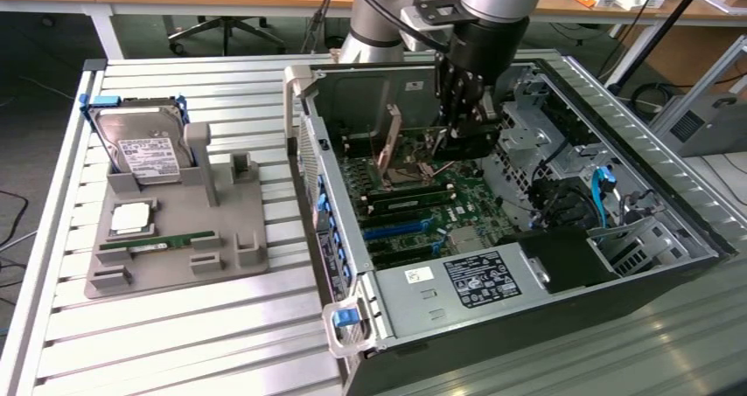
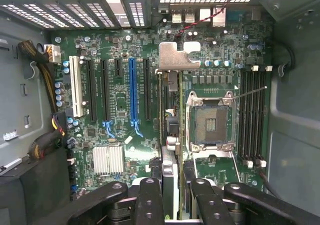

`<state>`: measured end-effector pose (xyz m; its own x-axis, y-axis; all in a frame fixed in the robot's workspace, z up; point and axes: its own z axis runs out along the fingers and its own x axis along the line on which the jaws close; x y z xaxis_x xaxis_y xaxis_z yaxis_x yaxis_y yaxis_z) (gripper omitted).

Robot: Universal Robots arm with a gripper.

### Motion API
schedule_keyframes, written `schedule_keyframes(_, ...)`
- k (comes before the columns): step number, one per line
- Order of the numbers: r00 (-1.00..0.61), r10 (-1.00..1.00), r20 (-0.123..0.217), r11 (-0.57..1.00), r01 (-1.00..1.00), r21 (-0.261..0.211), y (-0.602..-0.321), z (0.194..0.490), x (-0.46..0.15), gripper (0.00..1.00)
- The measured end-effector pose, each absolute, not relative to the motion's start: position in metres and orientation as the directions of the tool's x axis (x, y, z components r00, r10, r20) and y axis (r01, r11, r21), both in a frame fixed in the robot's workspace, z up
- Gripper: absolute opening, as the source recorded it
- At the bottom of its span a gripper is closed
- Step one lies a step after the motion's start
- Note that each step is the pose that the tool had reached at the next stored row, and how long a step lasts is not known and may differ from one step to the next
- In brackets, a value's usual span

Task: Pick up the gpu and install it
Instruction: 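Insert the gpu into the slot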

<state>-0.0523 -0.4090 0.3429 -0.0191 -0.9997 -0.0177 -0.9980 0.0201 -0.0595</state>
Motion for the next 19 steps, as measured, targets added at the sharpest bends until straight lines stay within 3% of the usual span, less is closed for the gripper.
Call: schedule_keyframes(19, -0.019, -1.0, -0.014, 0.02, -0.998, -0.06, -0.4159, 0.3427, -0.0523, 0.27)
